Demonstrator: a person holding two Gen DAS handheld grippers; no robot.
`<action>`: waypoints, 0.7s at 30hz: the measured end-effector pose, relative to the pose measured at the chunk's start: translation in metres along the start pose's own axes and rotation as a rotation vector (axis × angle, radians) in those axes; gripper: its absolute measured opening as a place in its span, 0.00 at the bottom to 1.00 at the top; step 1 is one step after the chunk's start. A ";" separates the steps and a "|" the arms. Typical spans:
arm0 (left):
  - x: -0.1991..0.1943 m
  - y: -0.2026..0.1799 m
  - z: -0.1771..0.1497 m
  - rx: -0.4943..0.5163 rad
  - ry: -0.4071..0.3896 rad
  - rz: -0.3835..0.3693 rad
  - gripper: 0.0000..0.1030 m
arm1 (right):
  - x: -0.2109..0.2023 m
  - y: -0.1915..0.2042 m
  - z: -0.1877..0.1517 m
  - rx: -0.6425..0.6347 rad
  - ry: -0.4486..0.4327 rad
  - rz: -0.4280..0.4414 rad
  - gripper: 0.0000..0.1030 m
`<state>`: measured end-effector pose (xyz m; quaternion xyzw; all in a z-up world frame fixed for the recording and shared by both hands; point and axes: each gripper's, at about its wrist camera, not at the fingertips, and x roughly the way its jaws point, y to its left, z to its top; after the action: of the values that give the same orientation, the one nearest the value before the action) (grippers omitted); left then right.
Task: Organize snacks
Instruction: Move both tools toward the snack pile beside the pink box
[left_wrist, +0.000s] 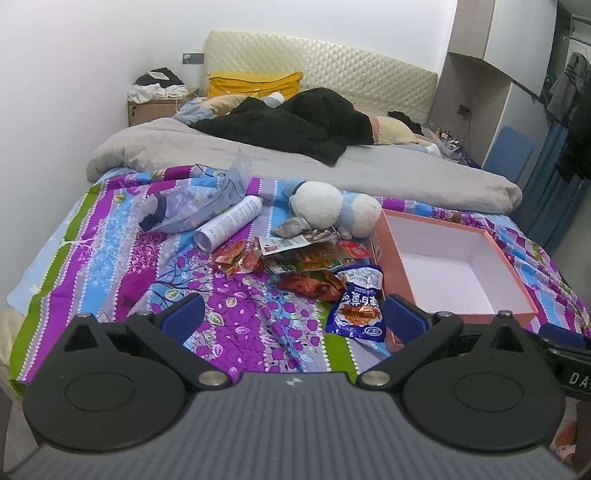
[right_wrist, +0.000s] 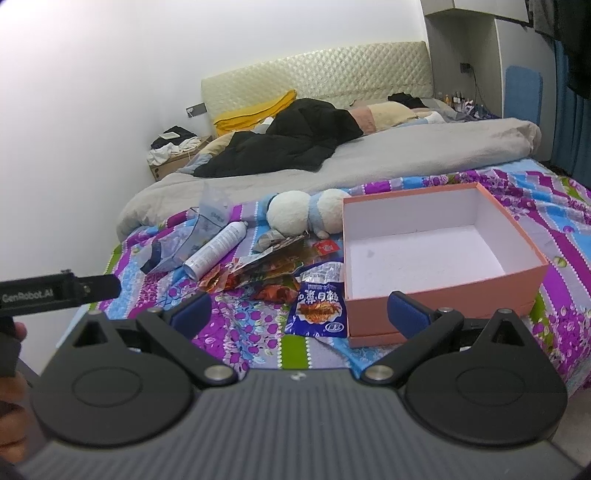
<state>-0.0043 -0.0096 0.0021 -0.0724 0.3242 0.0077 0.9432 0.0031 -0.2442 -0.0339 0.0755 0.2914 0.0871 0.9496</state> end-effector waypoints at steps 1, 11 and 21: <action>0.000 0.000 -0.001 0.004 0.000 0.004 1.00 | 0.000 0.000 -0.001 -0.001 0.004 -0.001 1.00; 0.000 0.006 -0.003 0.010 -0.003 0.008 1.00 | -0.001 -0.001 -0.009 -0.007 0.019 0.015 1.00; -0.001 0.005 -0.009 0.010 -0.002 0.002 1.00 | -0.005 0.003 -0.010 -0.032 0.016 0.014 1.00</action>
<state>-0.0105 -0.0063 -0.0047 -0.0672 0.3236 0.0073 0.9438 -0.0072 -0.2417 -0.0391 0.0618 0.2971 0.0991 0.9477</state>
